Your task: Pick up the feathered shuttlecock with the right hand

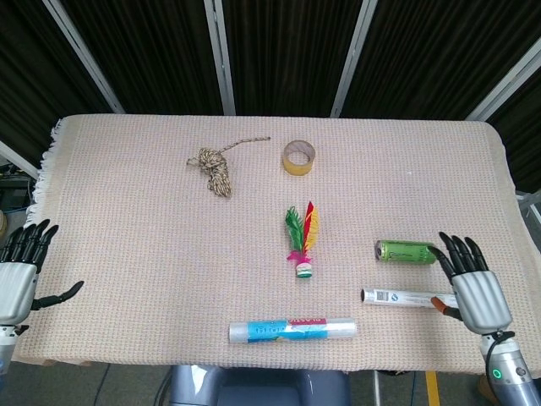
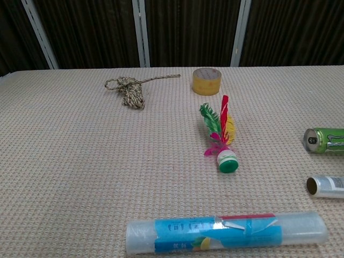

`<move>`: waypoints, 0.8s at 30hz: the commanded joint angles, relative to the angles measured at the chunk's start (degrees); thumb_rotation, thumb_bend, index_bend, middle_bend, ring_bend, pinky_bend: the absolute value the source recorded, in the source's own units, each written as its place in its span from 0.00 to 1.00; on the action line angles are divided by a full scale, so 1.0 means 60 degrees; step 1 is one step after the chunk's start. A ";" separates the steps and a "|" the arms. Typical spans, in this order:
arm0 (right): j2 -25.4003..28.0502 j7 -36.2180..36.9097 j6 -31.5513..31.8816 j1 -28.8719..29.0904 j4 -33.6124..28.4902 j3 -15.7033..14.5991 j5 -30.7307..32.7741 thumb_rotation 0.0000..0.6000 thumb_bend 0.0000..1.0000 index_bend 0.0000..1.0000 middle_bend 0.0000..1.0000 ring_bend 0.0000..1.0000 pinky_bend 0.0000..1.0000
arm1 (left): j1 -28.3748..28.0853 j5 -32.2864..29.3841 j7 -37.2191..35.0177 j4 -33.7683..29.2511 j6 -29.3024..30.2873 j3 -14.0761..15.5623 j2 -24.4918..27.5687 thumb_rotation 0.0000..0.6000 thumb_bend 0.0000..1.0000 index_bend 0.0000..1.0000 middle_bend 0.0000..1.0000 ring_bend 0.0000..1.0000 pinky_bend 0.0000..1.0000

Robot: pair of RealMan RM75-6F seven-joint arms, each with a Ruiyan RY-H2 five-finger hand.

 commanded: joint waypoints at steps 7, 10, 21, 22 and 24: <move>-0.0507 0.0122 -0.1327 0.2217 0.0743 0.0453 -0.1571 1.00 0.12 0.34 0.04 0.00 0.03 | -0.0057 -0.0204 0.0190 0.0140 -0.0090 -0.0100 -0.0163 0.60 0.16 0.00 0.00 0.00 0.00; -0.0518 -0.0087 -0.2073 0.2738 0.0643 0.0541 -0.1490 1.00 0.12 0.34 0.04 0.00 0.03 | -0.0100 -0.0364 0.0266 0.0240 -0.0240 -0.0132 -0.0234 0.60 0.16 0.00 0.00 0.00 0.00; -0.1452 -0.0841 -0.4609 0.4627 0.1034 0.0902 -0.0998 1.00 0.12 0.37 0.06 0.00 0.03 | -0.0313 -0.1061 0.0516 0.0586 -0.0892 -0.0312 -0.0483 0.60 0.16 0.00 0.00 0.00 0.00; -0.1510 -0.0884 -0.4768 0.4763 0.1077 0.0946 -0.0944 1.00 0.12 0.37 0.07 0.00 0.03 | -0.0318 -0.1089 0.0525 0.0610 -0.0891 -0.0333 -0.0490 0.60 0.16 0.00 0.00 0.00 0.00; -0.1671 -0.1018 -0.5131 0.5123 0.1213 0.1060 -0.0858 1.00 0.12 0.37 0.07 0.00 0.03 | -0.0316 -0.1144 0.0537 0.0668 -0.0846 -0.0384 -0.0508 0.60 0.16 0.00 0.00 0.00 0.00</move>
